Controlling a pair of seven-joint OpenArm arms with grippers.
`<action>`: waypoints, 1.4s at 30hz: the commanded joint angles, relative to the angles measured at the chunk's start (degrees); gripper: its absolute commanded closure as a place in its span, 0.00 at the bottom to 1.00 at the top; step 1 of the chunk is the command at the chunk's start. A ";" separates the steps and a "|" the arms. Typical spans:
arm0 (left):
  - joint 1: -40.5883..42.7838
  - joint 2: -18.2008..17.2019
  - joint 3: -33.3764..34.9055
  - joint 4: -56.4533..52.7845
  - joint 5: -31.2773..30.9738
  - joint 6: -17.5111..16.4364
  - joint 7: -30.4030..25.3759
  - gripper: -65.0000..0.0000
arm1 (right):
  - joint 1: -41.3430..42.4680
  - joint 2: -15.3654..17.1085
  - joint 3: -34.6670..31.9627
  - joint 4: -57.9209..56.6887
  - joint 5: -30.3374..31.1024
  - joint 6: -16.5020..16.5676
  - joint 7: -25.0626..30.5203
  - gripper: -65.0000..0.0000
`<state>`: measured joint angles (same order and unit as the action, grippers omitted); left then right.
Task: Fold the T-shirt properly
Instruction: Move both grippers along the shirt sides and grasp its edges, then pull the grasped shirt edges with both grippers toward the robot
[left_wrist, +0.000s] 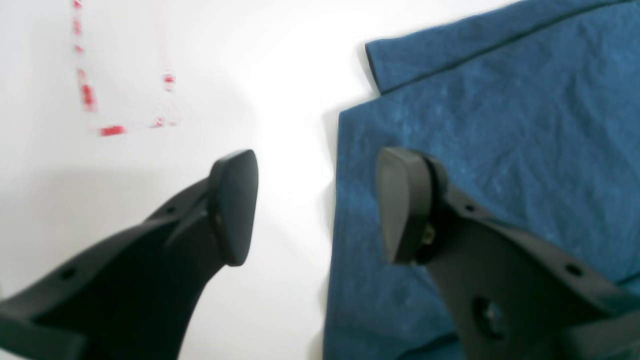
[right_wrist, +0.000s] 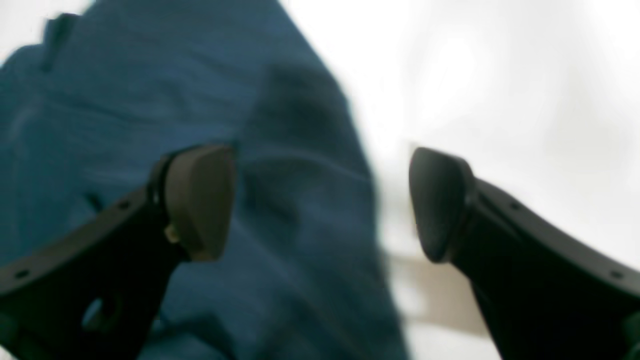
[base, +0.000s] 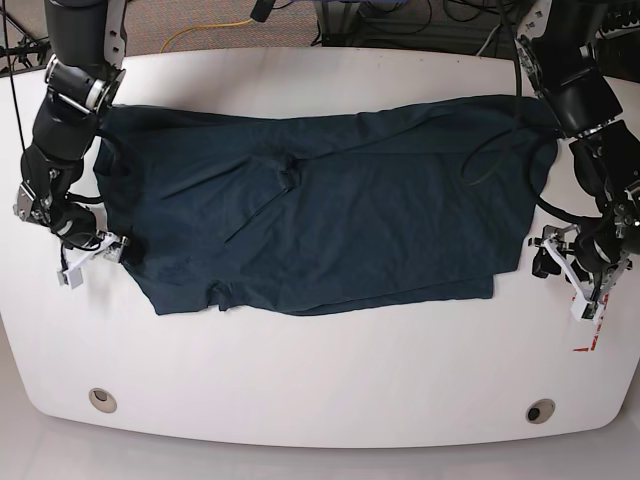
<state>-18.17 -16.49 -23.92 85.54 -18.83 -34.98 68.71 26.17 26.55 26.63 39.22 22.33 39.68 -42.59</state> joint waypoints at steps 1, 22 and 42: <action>-2.53 -0.78 -0.03 -1.36 -0.47 0.21 -3.43 0.45 | 0.68 -0.22 -0.04 0.21 -0.74 0.32 -2.73 0.20; -14.05 2.64 0.32 -31.34 -0.73 14.72 -17.59 0.22 | 0.77 -1.97 -0.04 0.21 -1.01 0.32 -3.17 0.95; -15.80 5.90 13.68 -41.89 -0.47 18.67 -29.28 0.22 | 0.51 -1.97 -0.04 0.21 -0.83 0.32 -3.26 0.95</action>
<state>-32.27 -10.20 -11.00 42.94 -18.74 -16.45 39.57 25.93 23.66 26.61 39.03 22.72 40.12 -44.58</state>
